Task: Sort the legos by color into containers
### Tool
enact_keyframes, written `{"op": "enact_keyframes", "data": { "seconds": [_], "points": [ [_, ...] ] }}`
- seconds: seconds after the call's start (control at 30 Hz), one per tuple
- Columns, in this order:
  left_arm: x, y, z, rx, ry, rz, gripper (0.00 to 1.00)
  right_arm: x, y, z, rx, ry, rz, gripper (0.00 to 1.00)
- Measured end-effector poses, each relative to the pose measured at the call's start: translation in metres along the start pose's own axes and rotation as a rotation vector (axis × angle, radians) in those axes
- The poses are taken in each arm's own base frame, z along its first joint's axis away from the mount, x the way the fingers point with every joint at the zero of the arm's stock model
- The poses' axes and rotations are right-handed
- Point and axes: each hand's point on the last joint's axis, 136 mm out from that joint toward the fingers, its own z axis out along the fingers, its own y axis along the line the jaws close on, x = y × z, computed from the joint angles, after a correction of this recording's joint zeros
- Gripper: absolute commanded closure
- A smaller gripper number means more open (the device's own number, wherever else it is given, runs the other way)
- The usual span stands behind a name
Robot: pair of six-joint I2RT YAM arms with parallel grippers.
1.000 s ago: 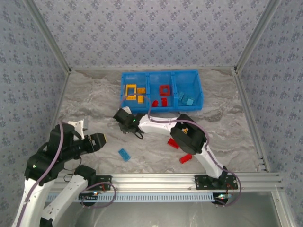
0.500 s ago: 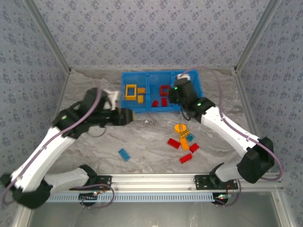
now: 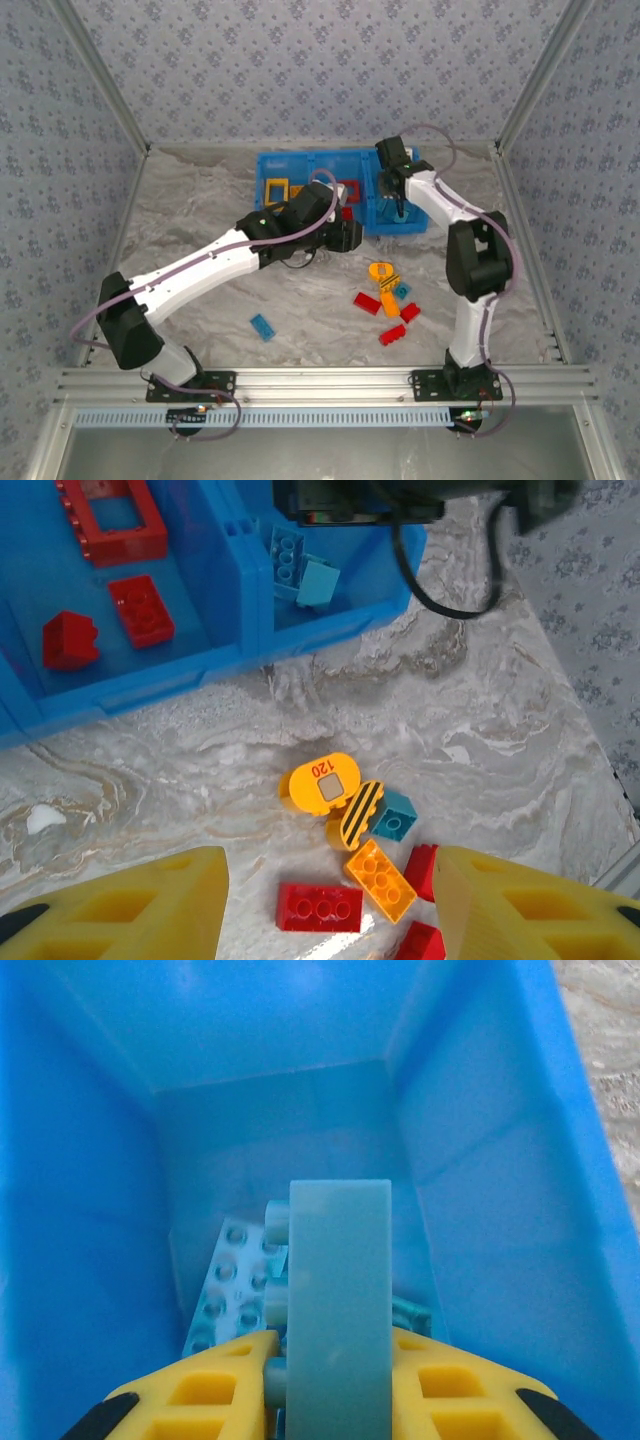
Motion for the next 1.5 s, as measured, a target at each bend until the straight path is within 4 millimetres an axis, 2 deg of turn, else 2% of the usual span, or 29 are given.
{"op": "enact_keyframes", "data": {
  "seconds": [0.17,0.33,0.43,0.53,0.6,0.77,0.87,0.97,1.07,1.13,1.17,1.23,1.27,1.33,1.37,1.5],
  "points": [
    [-0.009,-0.005,-0.001,0.018,-0.036,-0.003,0.43,-0.009,0.000,0.033,0.100,0.032,-0.061,0.73],
    [-0.009,-0.006,0.001,0.026,-0.045,-0.011,0.43,0.005,-0.009,0.056,0.159,0.092,-0.092,0.71],
    [-0.003,-0.002,0.004,0.018,-0.034,-0.010,0.43,0.009,-0.014,0.059,0.168,0.107,-0.098,0.65],
    [0.003,0.001,0.007,0.010,-0.019,-0.007,0.42,0.008,-0.014,0.059,0.167,0.107,-0.102,0.51],
    [0.007,0.002,0.009,0.006,-0.011,-0.006,0.41,0.009,-0.013,0.059,0.165,0.107,-0.110,0.46],
    [0.016,0.007,0.013,-0.003,0.011,-0.010,0.41,0.007,-0.005,0.051,0.153,0.096,-0.127,0.45],
    [0.020,0.008,0.015,-0.001,0.022,-0.008,0.41,-0.007,-0.003,0.029,0.133,0.055,-0.116,0.46],
    [0.023,0.005,0.016,0.013,0.038,0.025,0.38,-0.031,-0.004,-0.013,0.100,-0.022,-0.083,0.46],
    [0.028,0.002,0.025,0.020,0.086,0.123,0.35,-0.056,-0.012,-0.074,0.041,-0.134,-0.027,0.46],
    [0.032,-0.002,0.038,0.030,0.129,0.232,0.33,-0.060,-0.024,-0.123,-0.020,-0.212,0.012,0.45],
    [0.036,-0.003,0.046,0.035,0.151,0.281,0.32,-0.057,-0.028,-0.141,-0.051,-0.238,0.025,0.44],
    [0.048,0.000,0.062,0.043,0.209,0.387,0.30,-0.038,-0.040,-0.182,-0.133,-0.283,0.050,0.44],
    [0.055,0.002,0.070,0.048,0.241,0.432,0.30,-0.026,-0.044,-0.194,-0.169,-0.290,0.055,0.44],
    [0.071,0.007,0.085,0.066,0.310,0.530,0.29,0.010,-0.048,-0.219,-0.266,-0.285,0.059,0.43],
    [0.077,0.008,0.092,0.074,0.337,0.573,0.29,0.025,-0.047,-0.225,-0.305,-0.278,0.061,0.42],
    [0.091,0.012,0.117,0.120,0.394,0.744,0.28,0.109,-0.046,-0.242,-0.476,-0.176,0.060,0.38]
  ]
}}
